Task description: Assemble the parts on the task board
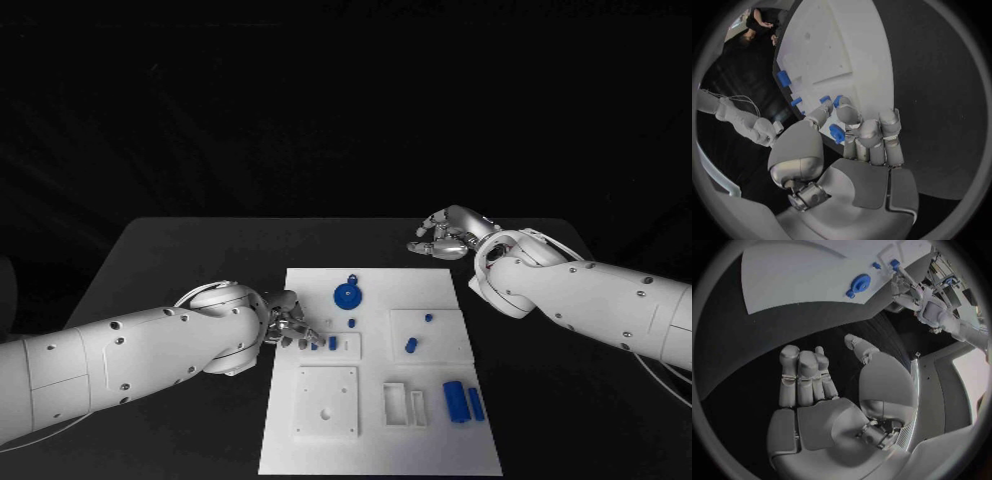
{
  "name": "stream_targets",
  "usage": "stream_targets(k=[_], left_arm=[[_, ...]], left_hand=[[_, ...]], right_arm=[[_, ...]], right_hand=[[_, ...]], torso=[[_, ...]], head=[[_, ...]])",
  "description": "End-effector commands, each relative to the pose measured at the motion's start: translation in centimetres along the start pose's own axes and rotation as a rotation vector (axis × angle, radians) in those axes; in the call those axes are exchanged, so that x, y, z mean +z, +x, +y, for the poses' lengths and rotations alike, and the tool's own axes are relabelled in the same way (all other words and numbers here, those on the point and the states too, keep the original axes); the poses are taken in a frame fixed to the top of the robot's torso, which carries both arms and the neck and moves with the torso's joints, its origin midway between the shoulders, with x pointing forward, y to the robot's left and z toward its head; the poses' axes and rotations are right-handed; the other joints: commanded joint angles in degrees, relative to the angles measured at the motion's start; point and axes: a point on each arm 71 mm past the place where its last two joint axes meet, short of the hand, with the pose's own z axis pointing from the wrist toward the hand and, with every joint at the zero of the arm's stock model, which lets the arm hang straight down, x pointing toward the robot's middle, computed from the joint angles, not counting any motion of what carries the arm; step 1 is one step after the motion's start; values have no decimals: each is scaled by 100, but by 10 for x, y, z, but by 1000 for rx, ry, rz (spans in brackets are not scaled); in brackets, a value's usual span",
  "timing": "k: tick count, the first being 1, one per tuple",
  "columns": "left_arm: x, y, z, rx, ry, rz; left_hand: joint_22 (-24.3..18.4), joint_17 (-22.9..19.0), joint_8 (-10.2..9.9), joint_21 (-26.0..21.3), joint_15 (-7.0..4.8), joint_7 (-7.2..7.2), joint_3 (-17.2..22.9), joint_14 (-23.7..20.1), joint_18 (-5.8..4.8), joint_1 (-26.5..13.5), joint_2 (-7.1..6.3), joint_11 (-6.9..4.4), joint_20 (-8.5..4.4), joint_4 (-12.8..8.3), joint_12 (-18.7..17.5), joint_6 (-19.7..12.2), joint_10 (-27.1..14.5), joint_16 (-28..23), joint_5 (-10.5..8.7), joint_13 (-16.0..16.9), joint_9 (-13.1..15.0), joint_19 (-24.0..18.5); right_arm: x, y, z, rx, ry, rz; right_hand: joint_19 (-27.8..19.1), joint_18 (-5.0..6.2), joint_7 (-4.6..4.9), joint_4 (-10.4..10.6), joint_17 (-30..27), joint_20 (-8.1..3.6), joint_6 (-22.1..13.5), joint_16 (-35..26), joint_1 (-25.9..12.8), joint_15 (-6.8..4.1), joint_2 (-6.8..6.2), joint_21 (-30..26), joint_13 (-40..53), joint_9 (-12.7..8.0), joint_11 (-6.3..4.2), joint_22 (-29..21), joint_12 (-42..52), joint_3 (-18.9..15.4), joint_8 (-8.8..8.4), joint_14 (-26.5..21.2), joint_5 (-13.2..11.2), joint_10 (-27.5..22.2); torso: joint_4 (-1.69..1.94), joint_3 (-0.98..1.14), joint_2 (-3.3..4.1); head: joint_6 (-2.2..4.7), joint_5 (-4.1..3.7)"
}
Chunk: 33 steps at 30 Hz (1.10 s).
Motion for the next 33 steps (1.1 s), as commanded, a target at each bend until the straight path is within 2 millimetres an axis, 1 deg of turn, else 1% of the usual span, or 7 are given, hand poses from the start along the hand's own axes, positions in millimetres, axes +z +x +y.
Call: stream_targets(k=[1, 17, 21, 24, 27, 29, 33], left_arm=[[0, 0, -2, -30, 14, -5], [-2, -9, 0, -72, 17, -18], [-3, -22, 3, -156, 16, -31], [-4, -30, 6, -220, 21, -32], [-4, -34, 8, -293, 23, -8], [-3, -35, 9, -317, 25, 2], [-3, -39, 5, -348, 78, -27]], left_hand=[[-4, 13, -30, -15, -19, 28, -107, -35, 76, -103, -76, 3, -500, 64, 13, -29, 13, -15, -13, -1, 22, -33], [-2, 28, -45, -13, -24, 28, -348, -72, 108, 40, 17, 1, -505, -109, 5, -81, -4, -18, -12, 0, 75, -85], [-7, 24, -68, -20, -18, 36, -411, -88, 105, 83, 164, 7, -497, -166, -11, -107, -17, -34, -12, -7, 76, -104], [-21, -16, -150, -66, 17, 75, -563, -160, 87, 164, 443, 45, -473, -349, -106, -197, -73, -128, -6, -54, 50, -183], [-60, -88, -277, -165, 66, 132, -659, -265, 51, 270, 624, 105, -437, -539, -264, -354, -177, -287, 30, -129, -7, -288], [-80, -117, -448, -215, 115, 196, -669, -314, 28, 305, 692, 149, -418, -594, -335, -602, -242, -352, 54, -157, -101, -337], [-107, -160, -550, -292, 175, 261, -693, -409, -13, 328, 701, 213, -385, -661, -426, -712, -349, -446, 63, -190, -194, -418]], right_arm=[[0, 1, 1, -3, -10, 8], [0, 1, 1, -3, -10, 7], [0, 1, 0, -3, -10, 6], [0, 1, 1, -3, -11, 5], [0, 0, 0, -3, -9, 4], [0, 0, 0, -3, -10, 4], [0, 0, 0, -3, -9, 4]], right_hand=[[-17, 364, 27, -3, 5, -42, 1, -25, 11, -10, 68, -17, -6, -8, 4, 100, 40, -44, 4, 39, 35, -38], [-17, 364, 28, -3, 6, -42, 0, -25, 12, -10, 69, -18, -7, -9, 4, 100, 41, -45, 4, 39, 36, -38], [-17, 364, 28, -3, 7, -42, 0, -26, 13, -10, 70, -18, -8, -9, 4, 100, 41, -46, 4, 40, 36, -38], [-17, 364, 28, -3, 7, -42, 0, -26, 13, -10, 70, -18, -8, -9, 4, 100, 41, -46, 4, 40, 36, -38], [-17, 364, 28, -3, 7, -43, -1, -26, 14, -10, 70, -18, -8, -9, 4, 100, 42, -46, 3, 40, 36, -38], [-16, 364, 28, -3, 7, -43, -1, -26, 15, -10, 71, -18, -8, -9, 4, 100, 42, -46, 3, 40, 36, -38], [-16, 364, 28, -3, 7, -43, -1, -26, 15, -10, 71, -18, -8, -9, 4, 100, 42, -46, 3, 40, 36, -38]], torso=[[-5, -1, -1], [-3, -3, 3], [-2, -4, 1], [4, 0, -3], [4, -1, -4], [2, -3, -3], [-3, -3, 0]], head=[[2, -5], [6, -10], [6, -10], [8, -15], [9, -23], [11, -20], [17, -21]])
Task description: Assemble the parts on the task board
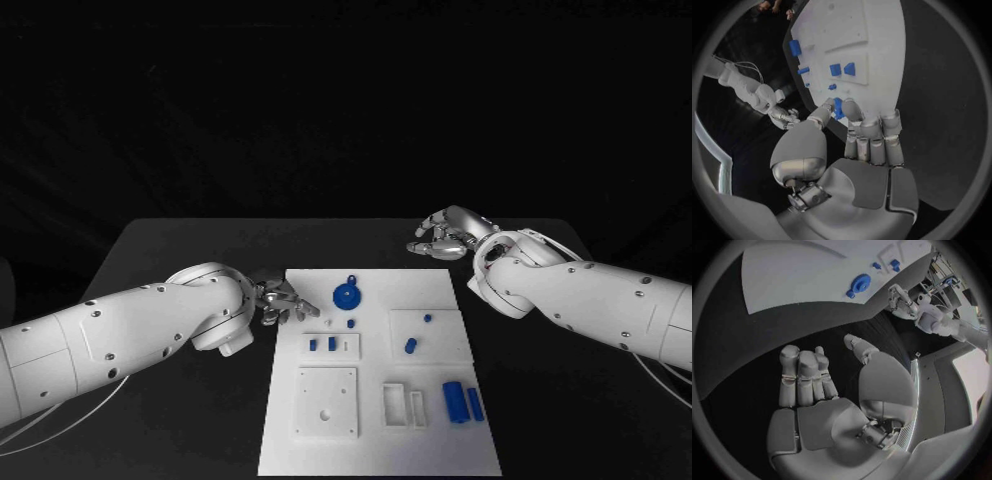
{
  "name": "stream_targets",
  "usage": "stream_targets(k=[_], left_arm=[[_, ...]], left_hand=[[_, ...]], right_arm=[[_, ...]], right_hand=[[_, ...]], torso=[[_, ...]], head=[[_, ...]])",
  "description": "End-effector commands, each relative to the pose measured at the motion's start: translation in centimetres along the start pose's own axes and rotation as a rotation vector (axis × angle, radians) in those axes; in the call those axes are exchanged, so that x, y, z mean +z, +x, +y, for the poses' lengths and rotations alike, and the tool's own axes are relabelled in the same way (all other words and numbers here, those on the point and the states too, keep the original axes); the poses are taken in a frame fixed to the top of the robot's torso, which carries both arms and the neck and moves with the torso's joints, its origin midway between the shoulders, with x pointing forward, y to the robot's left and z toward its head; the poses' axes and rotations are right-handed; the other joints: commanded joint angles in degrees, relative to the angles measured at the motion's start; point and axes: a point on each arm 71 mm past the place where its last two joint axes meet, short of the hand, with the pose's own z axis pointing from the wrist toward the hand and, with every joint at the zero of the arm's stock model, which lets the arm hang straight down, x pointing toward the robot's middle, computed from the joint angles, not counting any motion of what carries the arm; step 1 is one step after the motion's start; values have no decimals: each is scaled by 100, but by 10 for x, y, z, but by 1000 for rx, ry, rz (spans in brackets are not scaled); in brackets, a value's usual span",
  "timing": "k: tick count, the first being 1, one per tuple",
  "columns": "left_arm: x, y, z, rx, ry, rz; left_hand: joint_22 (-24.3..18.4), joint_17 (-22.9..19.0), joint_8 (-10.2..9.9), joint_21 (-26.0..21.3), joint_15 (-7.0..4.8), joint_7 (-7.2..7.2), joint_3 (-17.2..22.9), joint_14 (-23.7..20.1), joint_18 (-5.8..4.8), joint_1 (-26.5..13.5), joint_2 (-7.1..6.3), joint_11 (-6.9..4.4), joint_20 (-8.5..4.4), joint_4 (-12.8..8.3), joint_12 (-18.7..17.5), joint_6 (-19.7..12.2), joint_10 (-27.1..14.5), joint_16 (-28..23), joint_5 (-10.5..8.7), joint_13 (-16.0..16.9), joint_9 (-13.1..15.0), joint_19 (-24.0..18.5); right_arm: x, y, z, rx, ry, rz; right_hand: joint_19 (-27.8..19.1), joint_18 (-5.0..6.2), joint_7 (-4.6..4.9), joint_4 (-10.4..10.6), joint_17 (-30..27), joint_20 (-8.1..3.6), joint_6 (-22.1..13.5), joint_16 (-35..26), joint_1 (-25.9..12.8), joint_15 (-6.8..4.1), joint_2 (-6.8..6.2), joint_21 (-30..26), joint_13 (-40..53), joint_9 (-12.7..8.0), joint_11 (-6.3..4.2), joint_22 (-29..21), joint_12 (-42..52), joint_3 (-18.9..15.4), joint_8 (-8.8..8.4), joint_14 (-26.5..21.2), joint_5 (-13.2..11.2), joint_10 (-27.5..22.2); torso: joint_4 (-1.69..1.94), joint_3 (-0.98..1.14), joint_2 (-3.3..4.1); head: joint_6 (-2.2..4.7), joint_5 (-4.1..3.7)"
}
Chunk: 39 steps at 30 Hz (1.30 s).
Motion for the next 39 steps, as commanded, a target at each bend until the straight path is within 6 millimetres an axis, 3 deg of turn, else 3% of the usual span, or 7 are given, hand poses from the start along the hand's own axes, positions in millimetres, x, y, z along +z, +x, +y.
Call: stream_targets(k=[1, 3, 6, 10, 15, 32, 39], left_arm=[[0, 1, -10, -99, 99, 5], [-1, 1, -17, -100, 153, -17], [-4, -1, -31, -63, 279, -91], [-7, 0, -49, 31, 426, -170], [-8, 8, -70, 170, 565, -221], [10, 40, -92, 558, 624, -210], [16, 48, -91, 626, 577, -196]], left_hand=[[-30, -50, -117, -97, 58, 67, 2, -134, -3, 38, 36, 55, -509, -86, -105, -173, -157, -114, 30, -37, -82, -122], [-78, -156, -284, -255, 164, 182, 112, -387, -49, 315, 72, 167, -461, -309, -323, -499, -527, -329, 139, -119, -161, -315], [-196, -380, -458, -650, 485, 464, 410, -934, -276, 1144, 22, 469, -253, -673, -858, -839, -1250, -765, 754, -344, -295, -832], [-204, -442, -592, -748, 709, 649, 919, -1034, -350, 1988, -235, 733, -92, -671, -1746, -984, -1626, -802, 710, -787, -549, -913], [-162, -487, -663, -777, 906, 666, 1179, -1075, -264, 2361, -357, 922, 84, -679, -2608, -990, -1693, -798, 723, -1165, -778, -943], [-57, -496, -749, -676, 1047, 640, 1105, -929, -56, 2355, -539, 1076, 236, -650, -3691, -911, -1575, -592, 568, -1420, -1115, -733], [-25, -498, -803, -641, 1067, 638, 1052, -915, -15, 2205, -697, 1098, 255, -559, -3931, -937, -1541, -520, 267, -1438, -1232, -679]], right_arm=[[0, 0, 1, -3, -10, 4], [0, 0, 0, -3, -10, 4], [0, 0, 0, -3, -10, 4], [0, 0, 0, -2, -10, 4], [1, 1, 0, 0, -11, 5], [2, 2, 3, 2, -17, 7], [2, 3, 4, 3, -19, 8]], right_hand=[[16, 364, 34, -3, 9, -32, 7, -26, -8, -10, 48, -18, -9, -9, 4, 101, 19, -46, 3, 40, 36, -38], [16, 364, 34, -4, 9, -32, 7, -26, -7, -10, 49, -18, -9, -9, 4, 101, 19, -45, 3, 40, 36, -38], [16, 364, 34, -4, 9, -32, 7, -26, -5, -10, 50, -19, -10, -9, 4, 101, 19, -45, 3, 40, 37, -38], [16, 364, 34, -5, 9, -32, 6, -26, -3, -10, 51, -19, -10, -9, 4, 101, 20, -44, 3, 41, 37, -38], [16, 364, 34, -7, 10, -33, 5, -27, 0, -10, 52, -19, -10, -10, 4, 101, 20, -44, 2, 41, 38, -38], [16, 364, 35, -7, 11, -33, 1, -27, 3, -10, 55, -20, -12, -11, 5, 101, 20, -44, 0, 41, 39, -38], [16, 364, 36, -8, 11, -33, 0, -28, 3, -9, 56, -20, -13, -11, 5, 101, 21, -45, -1, 41, 40, -38]], torso=[[-5, -1, 2], [-4, -1, 3], [1, -3, 3], [4, -3, -1], [-3, -3, 4], [-15, -6, 13], [-5, -1, 8]], head=[[8, 0], [12, -6], [22, -22], [30, -26], [42, -29], [50, -57], [37, -69]])
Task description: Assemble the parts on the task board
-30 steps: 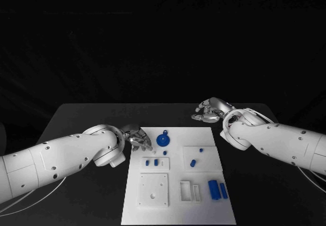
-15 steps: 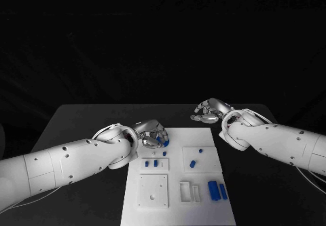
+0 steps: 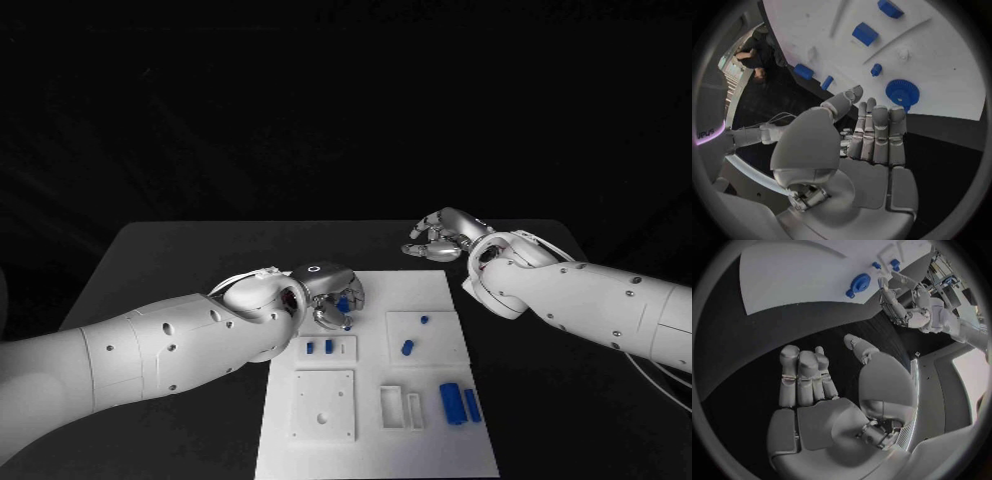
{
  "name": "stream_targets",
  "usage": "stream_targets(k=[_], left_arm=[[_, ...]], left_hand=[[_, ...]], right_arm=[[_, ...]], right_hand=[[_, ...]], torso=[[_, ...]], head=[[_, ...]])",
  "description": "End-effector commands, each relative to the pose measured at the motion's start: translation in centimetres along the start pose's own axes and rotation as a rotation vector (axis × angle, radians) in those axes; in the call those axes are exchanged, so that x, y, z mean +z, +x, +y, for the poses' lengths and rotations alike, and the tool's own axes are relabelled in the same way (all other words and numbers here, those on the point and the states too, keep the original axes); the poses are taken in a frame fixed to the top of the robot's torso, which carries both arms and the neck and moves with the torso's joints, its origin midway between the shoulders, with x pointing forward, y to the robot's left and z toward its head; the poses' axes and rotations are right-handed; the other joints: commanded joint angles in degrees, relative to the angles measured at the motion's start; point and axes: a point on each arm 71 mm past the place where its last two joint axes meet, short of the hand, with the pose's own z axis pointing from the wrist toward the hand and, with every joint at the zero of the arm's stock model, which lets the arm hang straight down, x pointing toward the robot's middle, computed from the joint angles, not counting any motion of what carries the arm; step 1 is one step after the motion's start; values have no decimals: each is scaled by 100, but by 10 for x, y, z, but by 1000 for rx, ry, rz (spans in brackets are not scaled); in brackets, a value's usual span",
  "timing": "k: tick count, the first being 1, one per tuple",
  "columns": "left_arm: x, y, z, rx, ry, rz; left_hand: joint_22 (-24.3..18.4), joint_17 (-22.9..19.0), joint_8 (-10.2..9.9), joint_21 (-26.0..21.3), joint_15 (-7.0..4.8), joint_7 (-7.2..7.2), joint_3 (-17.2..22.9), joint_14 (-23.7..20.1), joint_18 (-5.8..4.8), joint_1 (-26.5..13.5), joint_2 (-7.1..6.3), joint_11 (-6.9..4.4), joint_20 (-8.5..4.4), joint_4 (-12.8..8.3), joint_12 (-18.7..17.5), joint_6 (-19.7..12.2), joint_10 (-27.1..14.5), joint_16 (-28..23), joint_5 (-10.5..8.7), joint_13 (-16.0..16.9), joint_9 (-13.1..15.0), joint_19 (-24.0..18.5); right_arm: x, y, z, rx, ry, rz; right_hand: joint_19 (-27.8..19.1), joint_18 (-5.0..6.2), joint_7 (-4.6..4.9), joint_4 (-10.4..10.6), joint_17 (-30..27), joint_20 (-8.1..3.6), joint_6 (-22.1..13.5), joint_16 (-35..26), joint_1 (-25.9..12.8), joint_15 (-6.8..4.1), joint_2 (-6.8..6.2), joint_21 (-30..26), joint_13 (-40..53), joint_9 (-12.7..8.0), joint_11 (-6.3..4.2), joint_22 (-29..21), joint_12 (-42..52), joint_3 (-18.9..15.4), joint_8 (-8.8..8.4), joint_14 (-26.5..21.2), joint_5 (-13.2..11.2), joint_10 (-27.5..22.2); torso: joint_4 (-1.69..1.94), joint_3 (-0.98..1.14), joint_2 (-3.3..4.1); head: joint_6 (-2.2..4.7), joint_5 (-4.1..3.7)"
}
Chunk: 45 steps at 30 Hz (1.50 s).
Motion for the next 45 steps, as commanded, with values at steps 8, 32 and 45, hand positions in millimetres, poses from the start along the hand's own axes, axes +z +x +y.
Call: stream_targets(k=[8, 32, 45], left_arm=[[4, 11, 0, 77, -20, 57], [10, 27, 8, 69, -49, 73], [13, 34, 8, 60, -50, 97]], left_hand=[[5, -33, -102, -9, 45, 105, 8, 29, 393, -60, -244, 38, 45, 145, -246, -123, 19, 55, -207, -81, -119, 61], [50, -40, -40, 50, 8, 102, 86, 124, 441, 78, -13, -1, 29, 214, -399, -33, 246, 172, -134, -109, -195, 158], [107, -41, 37, 154, -86, 44, 47, 268, 465, 39, 177, -97, -44, 236, -428, 131, 567, 294, -137, -84, -280, 280]], right_arm=[[0, 1, 2, -2, -15, 7], [0, 2, 4, 0, -18, 12], [-1, 2, 4, 0, -19, 13]], right_hand=[[-5, 364, 46, 8, 8, -32, -15, -28, 4, -9, 58, -20, -9, -7, 6, 101, 21, -30, -2, 41, 34, -39], [-6, 364, 46, 10, 9, -32, -13, -30, 3, -8, 66, -21, -11, -7, 6, 101, 22, -31, 0, 42, 37, -39], [-5, 364, 46, 12, 10, -32, -11, -30, 3, -8, 69, -21, -12, -7, 6, 102, 23, -32, 1, 42, 37, -38]], torso=[[5, 0, -2], [6, 6, -8], [8, 7, -6]], head=[[-12, -10], [-54, -30], [-68, -49]])
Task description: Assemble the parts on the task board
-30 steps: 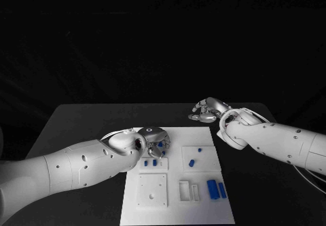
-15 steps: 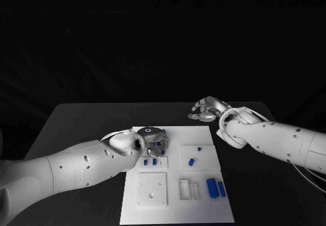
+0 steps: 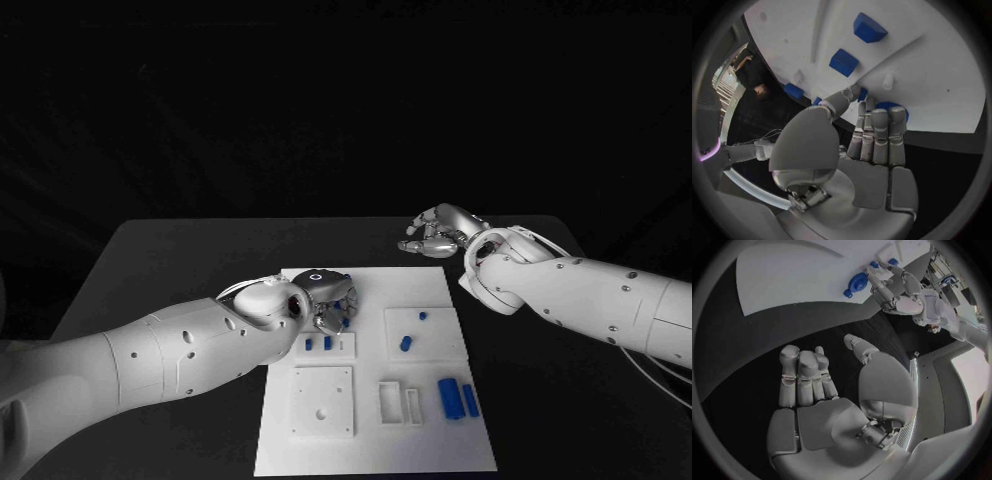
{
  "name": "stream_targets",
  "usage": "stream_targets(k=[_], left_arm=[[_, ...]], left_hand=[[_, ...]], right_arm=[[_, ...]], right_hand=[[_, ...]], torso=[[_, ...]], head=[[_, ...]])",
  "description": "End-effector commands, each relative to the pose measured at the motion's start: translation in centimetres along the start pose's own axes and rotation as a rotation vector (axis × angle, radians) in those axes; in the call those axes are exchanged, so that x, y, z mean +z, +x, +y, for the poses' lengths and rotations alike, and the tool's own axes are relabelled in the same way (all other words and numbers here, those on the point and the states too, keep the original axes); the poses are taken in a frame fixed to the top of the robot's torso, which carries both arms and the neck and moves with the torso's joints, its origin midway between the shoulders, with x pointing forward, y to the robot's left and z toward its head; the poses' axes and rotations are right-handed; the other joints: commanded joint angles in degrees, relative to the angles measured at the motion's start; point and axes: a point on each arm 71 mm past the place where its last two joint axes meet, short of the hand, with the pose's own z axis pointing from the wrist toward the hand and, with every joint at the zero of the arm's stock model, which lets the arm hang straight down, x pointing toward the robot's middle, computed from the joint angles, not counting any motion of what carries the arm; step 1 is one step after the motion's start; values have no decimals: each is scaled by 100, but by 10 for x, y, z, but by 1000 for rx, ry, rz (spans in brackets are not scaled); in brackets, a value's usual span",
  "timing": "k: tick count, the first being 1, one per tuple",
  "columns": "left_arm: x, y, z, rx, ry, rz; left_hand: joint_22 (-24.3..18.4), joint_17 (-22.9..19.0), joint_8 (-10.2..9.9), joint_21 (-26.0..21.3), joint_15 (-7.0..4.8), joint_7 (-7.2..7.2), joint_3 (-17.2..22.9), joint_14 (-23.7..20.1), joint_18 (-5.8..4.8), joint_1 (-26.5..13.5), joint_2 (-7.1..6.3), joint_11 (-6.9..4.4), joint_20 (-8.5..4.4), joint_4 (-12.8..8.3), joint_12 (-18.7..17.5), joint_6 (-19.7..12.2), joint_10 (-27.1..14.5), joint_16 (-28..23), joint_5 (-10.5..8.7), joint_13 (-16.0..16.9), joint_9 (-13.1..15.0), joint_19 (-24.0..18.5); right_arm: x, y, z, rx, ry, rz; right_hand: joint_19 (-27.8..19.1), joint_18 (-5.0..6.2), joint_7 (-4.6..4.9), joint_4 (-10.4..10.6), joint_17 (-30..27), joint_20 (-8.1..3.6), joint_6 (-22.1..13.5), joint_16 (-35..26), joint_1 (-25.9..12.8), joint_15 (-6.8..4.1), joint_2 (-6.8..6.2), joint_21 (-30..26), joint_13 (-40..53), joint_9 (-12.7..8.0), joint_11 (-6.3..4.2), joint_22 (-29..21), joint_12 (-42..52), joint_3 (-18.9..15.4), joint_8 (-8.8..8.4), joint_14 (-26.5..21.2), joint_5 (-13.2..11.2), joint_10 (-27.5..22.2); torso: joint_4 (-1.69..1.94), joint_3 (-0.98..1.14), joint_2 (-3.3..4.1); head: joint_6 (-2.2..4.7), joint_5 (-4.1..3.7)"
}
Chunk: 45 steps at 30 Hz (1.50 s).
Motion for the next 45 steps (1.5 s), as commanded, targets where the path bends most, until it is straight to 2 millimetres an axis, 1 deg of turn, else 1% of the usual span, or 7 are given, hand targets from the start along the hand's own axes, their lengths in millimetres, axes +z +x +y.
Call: stream_targets(k=[1, 12, 15, 21, 27, 36, 45], left_arm=[[1, 8, -3, -4, 7, 40], [3, 11, -2, 0, -3, 62], [3, 11, -2, 4, -7, 62], [2, 14, -1, 19, -12, 86], [2, 14, -1, 21, -10, 85], [1, 13, 0, 15, -6, 46], [-3, 12, 3, -3, -2, -12]], left_hand=[[7, -10, 27, 40, -16, -18, -10, 49, 470, -18, 60, -8, -4, 39, -37, 54, 49, 28, 32, -11, -11, 34], [15, -31, 81, 41, -35, -60, -36, 60, 460, -60, 93, -27, -26, 31, -81, 166, 134, 31, -13, -11, -42, 37], [20, -36, 118, 47, -66, -89, -36, 80, 455, -61, 149, -59, -43, 24, -73, 241, 236, 47, -19, 4, -55, 49], [37, -40, 201, 85, -160, -153, 13, 162, 453, 41, 323, -156, -102, -63, -31, 416, 502, 99, 8, 52, -77, 111], [43, -47, 246, 100, -209, -185, 52, 218, 438, 80, 395, -204, -134, -115, -33, 520, 625, 123, 25, 73, -94, 144], [52, -52, 311, 151, -274, -232, 75, 343, 431, 17, 506, -270, -201, -98, -44, 672, 798, 172, 35, 108, -119, 253], [54, -54, 330, 179, -299, -250, 98, 414, 436, 1, 523, -295, -243, -112, -64, 722, 867, 194, 34, 123, -135, 321]], right_arm=[[0, 1, 1, -3, -11, 10], [-1, 1, 2, -2, -12, 11], [-1, 1, 2, -2, -12, 11], [-1, 1, 2, -2, -12, 11], [0, 1, 2, -2, -13, 11], [0, 1, 2, -2, -14, 10], [0, 1, 2, -2, -13, 10]], right_hand=[[6, 364, 37, 12, 7, -44, 3, -30, 3, -8, 69, -21, -7, -8, 6, 102, 23, -32, 1, 42, 23, -38], [6, 364, 37, 11, 8, -44, 6, -30, 5, -8, 72, -21, -8, -7, 6, 102, 24, -32, 2, 43, 23, -38], [6, 364, 37, 11, 8, -44, 6, -30, 5, -9, 72, -21, -8, -7, 6, 102, 25, -32, 3, 43, 23, -38], [7, 364, 37, 11, 8, -44, 8, -30, 6, -9, 73, -21, -8, -7, 5, 102, 26, -32, 4, 43, 23, -38], [7, 364, 36, 10, 9, -44, 9, -31, 7, -9, 74, -21, -9, -7, 5, 102, 26, -33, 4, 43, 24, -38], [7, 364, 36, 10, 9, -44, 10, -31, 8, -9, 75, -22, -9, -6, 5, 102, 27, -33, 5, 44, 24, -38], [7, 364, 36, 9, 10, -44, 10, -31, 9, -10, 75, -22, -10, -6, 5, 103, 27, -34, 5, 44, 24, -38]], torso=[[2, -1, 3], [-1, 0, 1], [1, 0, -1], [2, -3, -1], [5, -4, -2], [4, -4, -2], [4, -2, -5]], head=[[-6, -6], [-17, -20], [-22, -24], [-28, -31], [-30, -33], [-27, -31], [8, -17]])
